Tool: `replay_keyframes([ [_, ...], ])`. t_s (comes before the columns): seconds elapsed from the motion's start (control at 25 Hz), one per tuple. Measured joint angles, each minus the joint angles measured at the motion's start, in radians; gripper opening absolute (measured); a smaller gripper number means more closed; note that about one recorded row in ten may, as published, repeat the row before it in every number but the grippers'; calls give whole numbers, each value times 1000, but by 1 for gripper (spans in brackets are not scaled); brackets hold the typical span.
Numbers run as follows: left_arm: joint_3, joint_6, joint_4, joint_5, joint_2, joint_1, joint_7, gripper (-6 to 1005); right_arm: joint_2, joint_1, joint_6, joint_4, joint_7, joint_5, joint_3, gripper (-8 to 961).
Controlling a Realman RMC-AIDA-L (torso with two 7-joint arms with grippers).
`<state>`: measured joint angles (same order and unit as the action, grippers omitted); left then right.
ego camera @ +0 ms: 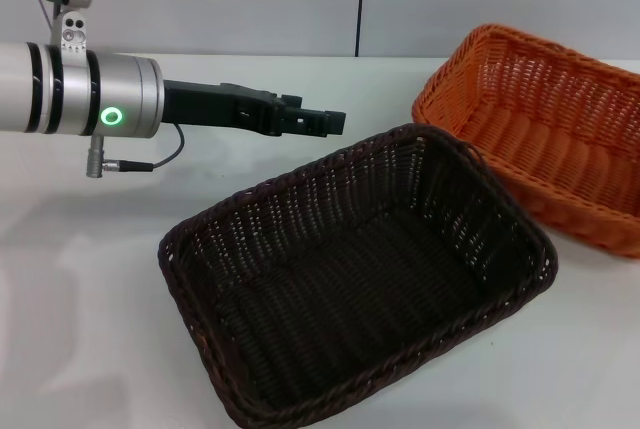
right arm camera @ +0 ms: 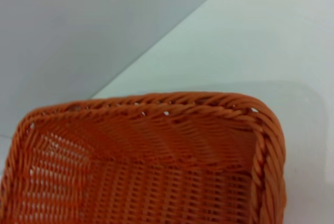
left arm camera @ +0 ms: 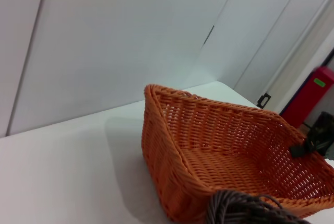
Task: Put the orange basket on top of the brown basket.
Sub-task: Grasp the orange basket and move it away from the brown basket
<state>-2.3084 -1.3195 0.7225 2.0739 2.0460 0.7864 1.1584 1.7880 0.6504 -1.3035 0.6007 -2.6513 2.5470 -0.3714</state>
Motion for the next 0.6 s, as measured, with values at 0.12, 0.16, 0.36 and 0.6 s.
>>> replay_keyframes([
  [0.12, -5, 0, 0, -3, -2, -2, 0, 867, 2, -9, 12, 2, 12, -31, 2, 263],
  [0.16, -6, 0, 0, -4, -3, -3, 0, 867, 2, -12, 17, 3, 16, -41, 3, 256],
  [0.36, -7, 3, 4, -5, -5, -4, 0, 867, 2, -29, 47, 6, 29, -86, 6, 249],
  [0.6, -7, 13, 9, -5, -4, -5, -5, 867, 2, -82, 91, 11, 96, -261, 6, 248],
])
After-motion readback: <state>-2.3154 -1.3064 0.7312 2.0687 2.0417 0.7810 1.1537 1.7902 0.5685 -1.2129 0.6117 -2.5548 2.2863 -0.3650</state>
